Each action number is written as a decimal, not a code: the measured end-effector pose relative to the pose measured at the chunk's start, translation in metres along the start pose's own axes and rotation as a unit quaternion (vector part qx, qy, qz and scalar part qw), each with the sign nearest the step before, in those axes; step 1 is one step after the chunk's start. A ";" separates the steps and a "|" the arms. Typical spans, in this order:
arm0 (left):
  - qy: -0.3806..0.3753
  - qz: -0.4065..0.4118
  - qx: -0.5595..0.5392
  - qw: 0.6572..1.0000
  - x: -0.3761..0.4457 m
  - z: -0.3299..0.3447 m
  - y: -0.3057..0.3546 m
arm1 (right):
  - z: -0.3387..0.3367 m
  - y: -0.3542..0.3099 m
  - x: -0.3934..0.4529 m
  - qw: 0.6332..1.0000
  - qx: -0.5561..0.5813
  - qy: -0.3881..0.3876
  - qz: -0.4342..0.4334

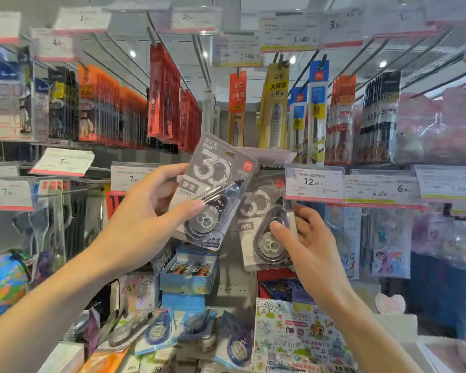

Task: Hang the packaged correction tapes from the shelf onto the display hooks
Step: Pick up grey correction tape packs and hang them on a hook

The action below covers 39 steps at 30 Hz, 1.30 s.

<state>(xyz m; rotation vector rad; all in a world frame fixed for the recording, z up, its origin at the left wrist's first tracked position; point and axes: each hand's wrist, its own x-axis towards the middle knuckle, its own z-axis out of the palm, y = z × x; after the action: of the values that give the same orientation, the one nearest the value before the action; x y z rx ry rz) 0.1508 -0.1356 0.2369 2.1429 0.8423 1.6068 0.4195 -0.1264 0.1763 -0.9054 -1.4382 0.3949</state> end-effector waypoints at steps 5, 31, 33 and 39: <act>-0.004 0.003 0.000 1.000 0.000 0.000 -0.006 | 0.004 -0.001 0.002 1.000 0.011 -0.006 0.007; 0.052 -0.052 -0.020 0.997 0.000 0.011 -0.054 | 0.044 0.056 0.060 0.988 -0.122 0.066 0.061; 0.054 -0.052 -0.023 0.997 0.000 0.011 -0.056 | 0.048 0.063 0.073 0.982 -0.158 0.068 0.072; 0.049 -0.049 -0.018 0.997 0.002 0.011 -0.060 | 0.051 0.078 0.098 0.964 -0.229 0.052 0.124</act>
<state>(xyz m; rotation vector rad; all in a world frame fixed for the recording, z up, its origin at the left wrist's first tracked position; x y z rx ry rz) 0.1460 -0.0874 0.1998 1.9802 0.9244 1.6759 0.4068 0.0080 0.1798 -1.4694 -1.3449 0.1947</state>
